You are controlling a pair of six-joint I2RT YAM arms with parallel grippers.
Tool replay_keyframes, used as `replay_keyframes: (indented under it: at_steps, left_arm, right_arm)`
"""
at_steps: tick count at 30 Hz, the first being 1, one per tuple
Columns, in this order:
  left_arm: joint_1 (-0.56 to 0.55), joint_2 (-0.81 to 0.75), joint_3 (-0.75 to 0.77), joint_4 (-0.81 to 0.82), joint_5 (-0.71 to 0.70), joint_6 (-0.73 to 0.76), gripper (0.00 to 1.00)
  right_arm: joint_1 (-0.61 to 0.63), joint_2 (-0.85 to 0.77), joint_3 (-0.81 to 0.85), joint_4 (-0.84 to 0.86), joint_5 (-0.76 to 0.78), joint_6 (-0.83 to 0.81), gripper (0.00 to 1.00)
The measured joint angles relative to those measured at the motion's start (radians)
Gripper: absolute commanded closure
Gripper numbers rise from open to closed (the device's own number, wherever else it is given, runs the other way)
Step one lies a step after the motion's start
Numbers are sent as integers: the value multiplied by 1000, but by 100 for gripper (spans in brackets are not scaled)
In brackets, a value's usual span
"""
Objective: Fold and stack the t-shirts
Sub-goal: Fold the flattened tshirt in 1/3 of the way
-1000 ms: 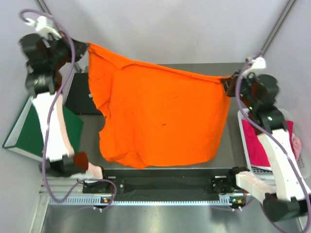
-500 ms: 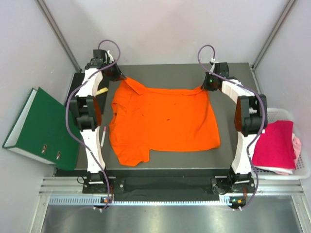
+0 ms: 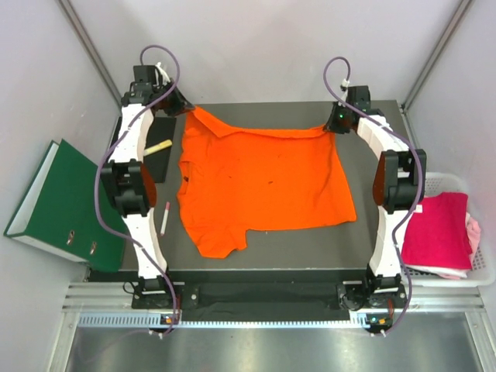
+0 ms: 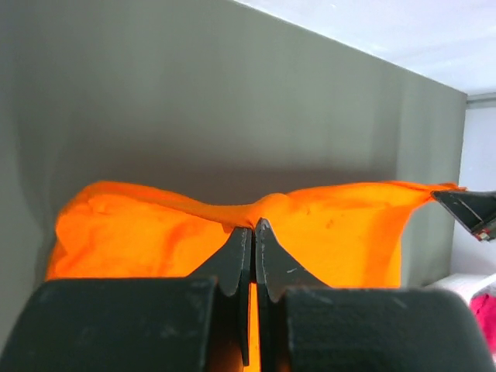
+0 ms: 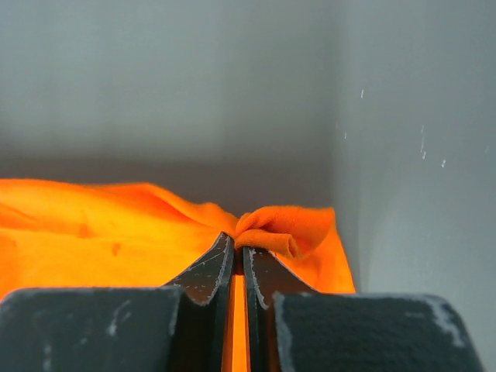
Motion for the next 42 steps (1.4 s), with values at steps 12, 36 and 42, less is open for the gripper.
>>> replay_keyframes:
  at_steps: [12, 36, 42]
  left_arm:
    - [-1, -329, -538, -54, 1, -9, 100]
    - [11, -339, -493, -150, -33, -9, 100]
    - [11, -366, -564, -187, -41, -9, 100]
  right_arm:
    - [-4, 0, -1, -188, -23, -1, 100]
    - [-4, -170, -342, -372, -53, -47, 100]
    - [-4, -165, -370, -406, -35, -60, 34]
